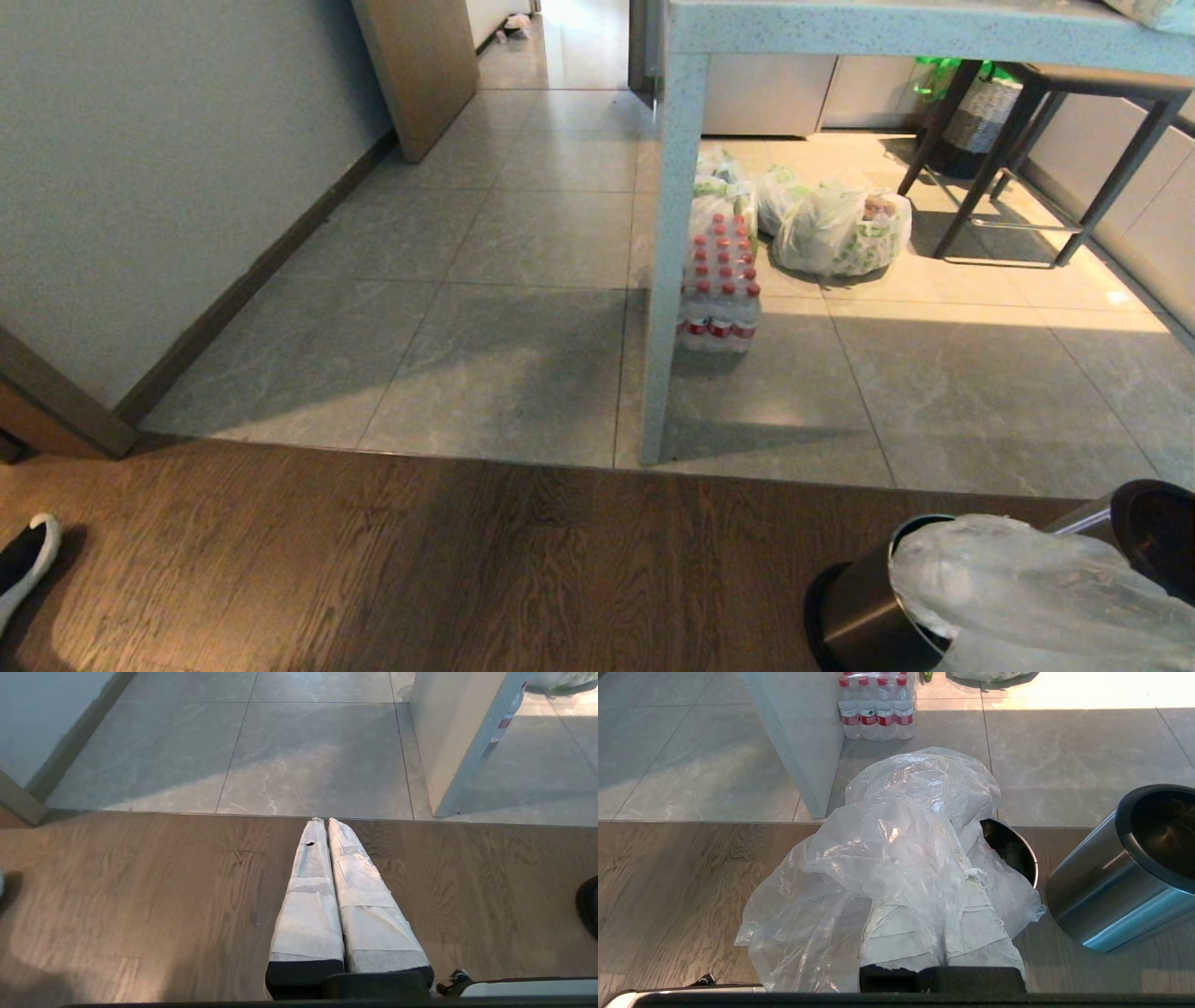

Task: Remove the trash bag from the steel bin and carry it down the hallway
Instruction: Put the trash bag at the door

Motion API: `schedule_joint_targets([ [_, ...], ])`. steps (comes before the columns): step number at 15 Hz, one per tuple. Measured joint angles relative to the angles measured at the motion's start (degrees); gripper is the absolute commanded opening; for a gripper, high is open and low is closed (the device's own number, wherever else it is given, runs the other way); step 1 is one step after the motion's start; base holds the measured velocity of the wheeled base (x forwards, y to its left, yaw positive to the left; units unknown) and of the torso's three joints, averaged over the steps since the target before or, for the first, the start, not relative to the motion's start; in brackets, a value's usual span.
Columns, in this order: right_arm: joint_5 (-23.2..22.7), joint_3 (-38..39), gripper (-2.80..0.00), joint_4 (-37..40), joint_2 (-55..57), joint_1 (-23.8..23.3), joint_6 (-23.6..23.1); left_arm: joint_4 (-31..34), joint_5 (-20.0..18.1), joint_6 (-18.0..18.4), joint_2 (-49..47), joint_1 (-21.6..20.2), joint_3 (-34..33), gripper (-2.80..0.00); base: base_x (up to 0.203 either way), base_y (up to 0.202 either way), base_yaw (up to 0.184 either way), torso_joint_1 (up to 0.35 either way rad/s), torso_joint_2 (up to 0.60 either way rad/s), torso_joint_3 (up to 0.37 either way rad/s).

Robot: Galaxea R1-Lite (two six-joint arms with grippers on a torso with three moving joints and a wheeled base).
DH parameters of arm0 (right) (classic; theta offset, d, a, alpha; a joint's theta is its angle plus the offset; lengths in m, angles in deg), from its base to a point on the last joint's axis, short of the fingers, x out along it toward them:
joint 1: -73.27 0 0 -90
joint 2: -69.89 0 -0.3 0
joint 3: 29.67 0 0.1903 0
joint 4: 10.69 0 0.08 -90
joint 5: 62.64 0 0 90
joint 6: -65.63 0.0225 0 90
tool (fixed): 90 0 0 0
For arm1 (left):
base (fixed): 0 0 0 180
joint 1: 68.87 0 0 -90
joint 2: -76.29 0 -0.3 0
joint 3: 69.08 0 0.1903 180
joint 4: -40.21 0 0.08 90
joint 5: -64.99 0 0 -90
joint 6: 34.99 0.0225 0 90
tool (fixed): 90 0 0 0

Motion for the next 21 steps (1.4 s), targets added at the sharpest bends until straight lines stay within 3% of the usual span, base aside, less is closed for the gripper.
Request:
schedule_joint_targets([
  [6, 0.03, 0.00, -2.80, -0.07, 0.00, 0.00, 0.19, 0.05, 0.11, -1.12, 0.00, 0.00, 0.00, -2.80, 0.000, 0.000, 0.000, 0.002, 0.00, 0.064],
  [21, -0.33, 0.00, -2.80, 0.10, 0.06, 0.00, -1.05, 0.05, 0.11, -1.21, 0.00, 0.00, 0.00, -2.80, 0.000, 0.000, 0.000, 0.002, 0.00, 0.199],
])
